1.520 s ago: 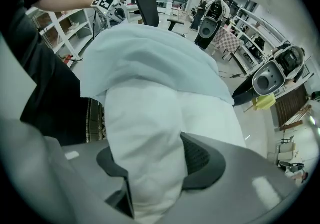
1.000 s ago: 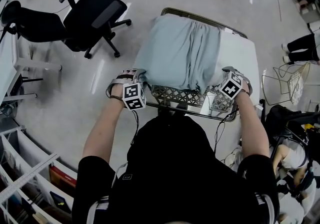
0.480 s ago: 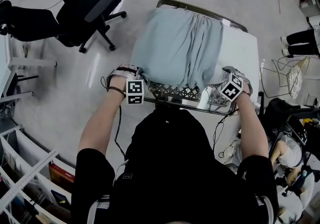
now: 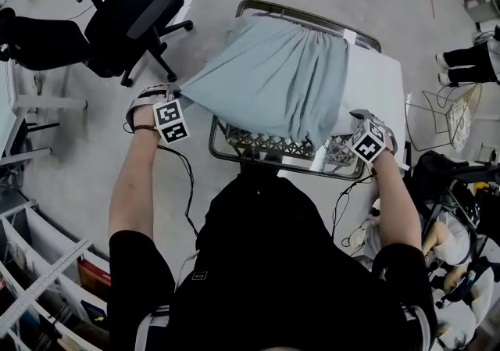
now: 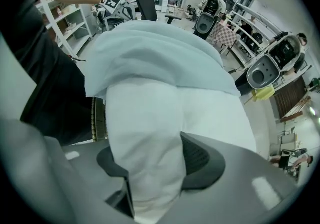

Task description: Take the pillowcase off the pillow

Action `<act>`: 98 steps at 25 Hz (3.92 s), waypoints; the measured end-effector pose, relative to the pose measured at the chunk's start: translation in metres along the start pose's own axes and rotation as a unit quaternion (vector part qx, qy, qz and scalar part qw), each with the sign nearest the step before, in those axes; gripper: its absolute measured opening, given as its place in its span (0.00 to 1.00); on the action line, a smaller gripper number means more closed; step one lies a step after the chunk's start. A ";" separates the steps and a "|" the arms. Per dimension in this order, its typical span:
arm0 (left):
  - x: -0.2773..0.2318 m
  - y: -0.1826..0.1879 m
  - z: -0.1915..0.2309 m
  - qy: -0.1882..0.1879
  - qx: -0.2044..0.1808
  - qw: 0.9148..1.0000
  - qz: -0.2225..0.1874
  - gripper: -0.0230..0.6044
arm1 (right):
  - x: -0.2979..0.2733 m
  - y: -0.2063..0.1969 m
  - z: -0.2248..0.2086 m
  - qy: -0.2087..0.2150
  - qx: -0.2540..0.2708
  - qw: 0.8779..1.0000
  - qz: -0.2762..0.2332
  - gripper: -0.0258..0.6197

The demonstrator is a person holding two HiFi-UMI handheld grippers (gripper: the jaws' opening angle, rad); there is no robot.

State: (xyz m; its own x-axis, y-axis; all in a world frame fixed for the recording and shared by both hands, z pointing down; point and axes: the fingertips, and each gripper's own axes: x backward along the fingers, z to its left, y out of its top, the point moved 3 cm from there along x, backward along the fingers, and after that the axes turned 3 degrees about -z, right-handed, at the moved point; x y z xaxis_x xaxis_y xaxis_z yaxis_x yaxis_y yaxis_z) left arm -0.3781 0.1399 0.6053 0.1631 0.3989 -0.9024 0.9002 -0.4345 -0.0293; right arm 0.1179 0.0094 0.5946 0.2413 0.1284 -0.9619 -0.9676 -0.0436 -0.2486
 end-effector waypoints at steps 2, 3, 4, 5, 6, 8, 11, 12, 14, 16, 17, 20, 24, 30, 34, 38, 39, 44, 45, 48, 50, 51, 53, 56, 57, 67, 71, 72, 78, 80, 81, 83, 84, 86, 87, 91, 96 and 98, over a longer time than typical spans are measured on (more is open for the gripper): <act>-0.001 0.001 0.009 0.000 0.003 1.000 0.007 0.05 | 0.001 -0.005 0.002 0.004 -0.010 1.000 -0.003 0.45; -0.002 0.004 0.017 0.008 0.001 1.000 0.014 0.05 | 0.002 -0.005 0.003 0.005 -0.013 1.000 -0.005 0.45; -0.002 0.004 0.026 0.017 0.004 1.000 0.019 0.05 | 0.002 -0.006 0.004 0.006 -0.016 1.000 -0.006 0.44; -0.003 0.002 0.033 0.025 0.010 0.999 0.021 0.05 | 0.003 -0.007 0.006 0.007 -0.018 1.000 -0.008 0.44; -0.003 -0.003 0.040 0.030 0.015 0.999 0.023 0.05 | 0.004 -0.010 0.008 0.008 -0.020 1.000 -0.010 0.44; -0.003 -0.016 0.050 0.035 0.022 0.999 0.027 0.05 | 0.006 -0.020 0.011 0.009 -0.023 1.000 -0.009 0.44; -0.006 -0.030 0.057 0.033 0.037 0.998 0.032 0.05 | 0.007 -0.036 0.018 0.012 -0.027 1.000 -0.005 0.44; -0.007 -0.032 0.059 0.032 0.045 0.998 0.034 0.05 | 0.007 -0.040 0.020 0.012 -0.030 0.999 -0.006 0.44; -0.008 -0.029 0.062 0.034 0.068 0.997 0.035 0.05 | 0.007 -0.043 0.021 0.011 -0.036 0.999 -0.010 0.44; -0.003 -0.014 0.061 0.040 0.082 0.996 0.017 0.05 | 0.007 -0.042 0.020 0.009 -0.036 0.999 -0.004 0.44; 0.001 -0.002 0.058 0.043 0.074 0.996 0.000 0.05 | 0.007 -0.041 0.018 0.007 -0.033 0.999 0.002 0.44; 0.014 0.031 0.030 0.025 0.017 0.998 -0.046 0.11 | 0.007 -0.035 0.013 0.001 -0.024 1.000 0.015 0.45; 0.031 0.079 -0.028 -0.025 -0.045 0.992 -0.118 0.33 | 0.006 -0.033 0.014 -0.002 -0.026 0.999 0.018 0.45; 0.041 0.138 -0.078 -0.067 -0.084 0.978 -0.181 0.38 | 0.006 -0.032 0.016 -0.008 -0.023 0.999 0.022 0.46; 0.024 0.149 -0.087 -0.055 -0.127 0.977 -0.160 0.38 | 0.005 -0.033 0.019 -0.013 -0.022 0.999 0.022 0.46; 0.012 0.156 -0.082 -0.018 -0.184 0.974 -0.131 0.05 | 0.003 -0.033 0.023 -0.018 -0.024 0.999 0.020 0.46; 0.009 0.153 -0.079 -0.015 -0.185 0.976 -0.118 0.05 | 0.004 -0.032 0.024 -0.017 -0.025 0.999 0.017 0.46; 0.007 0.118 -0.039 0.017 -0.125 0.989 -0.081 0.05 | 0.012 -0.027 0.026 -0.008 -0.039 0.999 -0.019 0.46; 0.008 0.112 -0.030 0.024 -0.119 0.990 -0.077 0.05 | 0.012 -0.027 0.027 -0.008 -0.042 0.999 -0.024 0.46; 0.008 0.098 -0.010 0.032 -0.110 0.991 -0.072 0.05 | 0.013 -0.030 0.027 -0.008 -0.053 0.998 -0.036 0.45; 0.008 0.091 -0.002 0.033 -0.105 0.991 -0.071 0.05 | 0.016 -0.031 0.026 -0.006 -0.055 0.998 -0.042 0.45; 0.008 0.089 0.001 0.034 -0.103 0.992 -0.070 0.05 | 0.017 -0.031 0.026 -0.006 -0.053 0.998 -0.044 0.45; 0.007 0.086 0.008 0.035 -0.096 0.992 -0.068 0.05 | 0.019 -0.032 0.027 -0.005 -0.048 0.998 -0.052 0.45; 0.007 0.082 0.022 0.040 -0.083 0.993 -0.069 0.05 | 0.020 -0.043 0.031 -0.007 -0.045 0.997 -0.063 0.45; 0.008 0.083 0.025 0.037 -0.081 0.994 -0.069 0.05 | 0.020 -0.046 0.032 -0.008 -0.048 0.997 -0.064 0.45; 0.049 0.120 0.011 -0.066 -0.008 0.984 -0.163 0.18 | 0.036 -0.047 0.039 0.029 -0.044 0.998 -0.036 0.55; 0.067 0.148 0.056 -0.059 0.041 0.973 -0.218 0.21 | 0.066 -0.030 -0.007 -0.010 -0.118 0.988 -0.103 0.54; 0.069 0.159 0.069 -0.055 0.046 0.971 -0.228 0.21 | 0.069 -0.024 -0.018 -0.017 -0.126 0.985 -0.113 0.54; 0.047 0.232 0.126 -0.056 0.030 0.967 -0.248 0.21 | 0.050 0.004 -0.077 -0.021 -0.104 0.987 -0.121 0.54; 0.032 0.253 0.142 -0.068 0.029 0.966 -0.246 0.21 | 0.038 0.010 -0.098 -0.014 -0.096 0.988 -0.118 0.54; 0.024 0.263 0.148 -0.075 0.030 0.966 -0.246 0.21 | 0.032 0.011 -0.109 -0.009 -0.095 0.989 -0.117 0.54; 0.008 0.285 0.159 -0.093 0.031 0.964 -0.246 0.21 | 0.019 0.012 -0.132 0.004 -0.092 0.989 -0.113 0.56; 0.000 0.295 0.164 -0.102 0.030 0.964 -0.245 0.21 | 0.012 0.011 -0.144 0.012 -0.090 0.990 -0.110 0.57; -0.019 0.312 0.173 -0.118 0.024 0.964 -0.236 0.25 | -0.003 0.011 -0.164 0.034 -0.083 0.991 -0.101 0.60; -0.028 0.319 0.177 -0.124 0.021 0.965 -0.230 0.27 | -0.012 0.010 -0.172 0.048 -0.078 0.991 -0.095 0.64; -0.066 0.339 0.188 -0.157 0.020 0.967 -0.200 0.35 | -0.056 0.005 -0.184 0.120 -0.044 0.990 -0.053 0.79; -0.100 0.342 0.183 -0.238 0.024 0.955 -0.177 0.39 | -0.096 0.004 -0.185 0.219 -0.037 0.974 -0.035 0.88; -0.107 0.342 0.178 -0.270 0.037 0.947 -0.172 0.40 | -0.100 0.004 -0.182 0.241 -0.037 0.969 -0.037 0.88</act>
State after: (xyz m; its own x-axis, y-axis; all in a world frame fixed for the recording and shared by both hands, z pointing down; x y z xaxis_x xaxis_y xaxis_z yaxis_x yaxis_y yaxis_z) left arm -0.1602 -0.1952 0.6155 -0.3833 0.0649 -0.9213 0.8286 -0.4165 -0.3741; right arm 0.1029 -0.1838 0.6689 0.3336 -0.3438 -0.8778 -0.9427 -0.1244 -0.3095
